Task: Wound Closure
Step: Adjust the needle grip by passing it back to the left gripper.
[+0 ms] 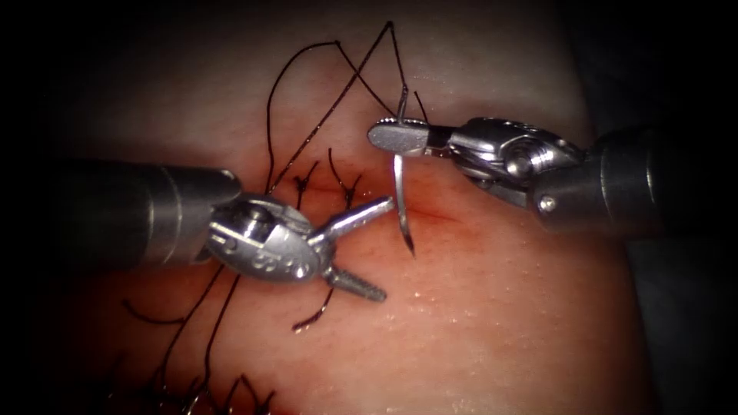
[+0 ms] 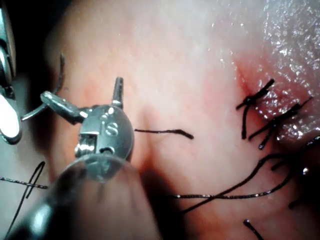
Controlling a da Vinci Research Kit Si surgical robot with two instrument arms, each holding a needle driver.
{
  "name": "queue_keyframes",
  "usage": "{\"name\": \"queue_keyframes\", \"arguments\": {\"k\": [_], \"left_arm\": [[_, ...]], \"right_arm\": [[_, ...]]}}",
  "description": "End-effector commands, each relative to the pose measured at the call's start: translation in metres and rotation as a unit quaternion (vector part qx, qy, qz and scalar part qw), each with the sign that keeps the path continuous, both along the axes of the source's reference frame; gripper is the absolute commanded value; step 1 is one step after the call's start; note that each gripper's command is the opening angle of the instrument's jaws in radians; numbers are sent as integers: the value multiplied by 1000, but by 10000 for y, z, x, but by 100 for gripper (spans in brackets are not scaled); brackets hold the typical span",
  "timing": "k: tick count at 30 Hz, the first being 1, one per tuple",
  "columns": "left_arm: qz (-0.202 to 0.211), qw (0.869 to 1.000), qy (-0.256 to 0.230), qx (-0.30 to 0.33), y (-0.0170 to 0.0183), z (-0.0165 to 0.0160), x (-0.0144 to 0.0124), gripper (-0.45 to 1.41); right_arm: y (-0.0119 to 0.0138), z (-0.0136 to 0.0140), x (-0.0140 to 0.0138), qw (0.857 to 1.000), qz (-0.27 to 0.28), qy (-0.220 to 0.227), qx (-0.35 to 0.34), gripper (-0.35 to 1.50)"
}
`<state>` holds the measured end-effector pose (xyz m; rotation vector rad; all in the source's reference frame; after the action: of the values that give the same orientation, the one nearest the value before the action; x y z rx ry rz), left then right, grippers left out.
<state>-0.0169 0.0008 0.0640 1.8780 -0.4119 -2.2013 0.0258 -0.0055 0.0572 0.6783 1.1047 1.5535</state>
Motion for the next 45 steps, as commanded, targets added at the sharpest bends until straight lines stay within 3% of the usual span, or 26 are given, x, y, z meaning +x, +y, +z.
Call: {"name": "queue_keyframes", "arguments": {"k": [1, 3, 4, 9, 11, 13, 18, 21, 31, 32, 33, 34, 35, 38, 40, 45], "left_arm": [[-9, 1000, -2, -3, 4, 6, -7, 76], [-34, 999, -8, -5, 10, 6, -8, 74], [-46, 999, -8, -5, 13, 4, -10, 56], [-51, 999, -2, -6, 11, 1, -16, 36], [-52, 999, 0, -7, 8, 1, -21, 17], [-54, 999, 2, -9, 7, 2, -23, 22], [-62, 998, 12, -4, 8, 0, -24, 14], [-68, 997, 29, -26, 9, 0, -23, -45], [-66, 996, 40, -53, 8, -4, -14, -45], [-65, 996, 40, -55, 9, -5, -12, -45], [-65, 996, 40, -55, 9, -6, -12, -45], [-65, 996, 40, -55, 9, -6, -12, -45], [-62, 995, 41, -65, 10, -10, -8, -45], [-59, 994, 44, -82, 9, -12, -6, -45], [-61, 992, 53, -93, 9, -12, -7, -45], [-69, 986, 83, -125, 4, -11, -11, -45]], "right_arm": [[-4, 4, 7, 1000, 4, 0, 5, -35], [-7, 3, 8, 1000, 3, 0, 3, -35], [-8, 4, 8, 1000, 4, -1, 3, -35], [-8, 4, 9, 1000, 10, -7, 4, -35], [-7, 4, 10, 1000, 16, -14, 4, -35], [-7, 4, 10, 999, 21, -25, 6, -35], [-8, 4, 9, 999, 16, -39, 12, -35], [-10, 3, 10, 999, 13, -42, 13, -35], [-12, 1, 6, 996, -57, -34, -51, -35], [-12, 1, 6, 996, -59, -30, -51, -27], [-13, 1, 5, 996, -62, -27, -52, 2], [-13, 1, 5, 996, -62, -27, -52, 2], [-13, 1, 3, 996, -71, -14, -53, 64], [-14, 0, 0, 996, -75, -8, -53, 108], [-14, 0, -1, 996, -76, -5, -50, 116], [-15, -1, -3, 998, -51, 24, 20, 111]]}}
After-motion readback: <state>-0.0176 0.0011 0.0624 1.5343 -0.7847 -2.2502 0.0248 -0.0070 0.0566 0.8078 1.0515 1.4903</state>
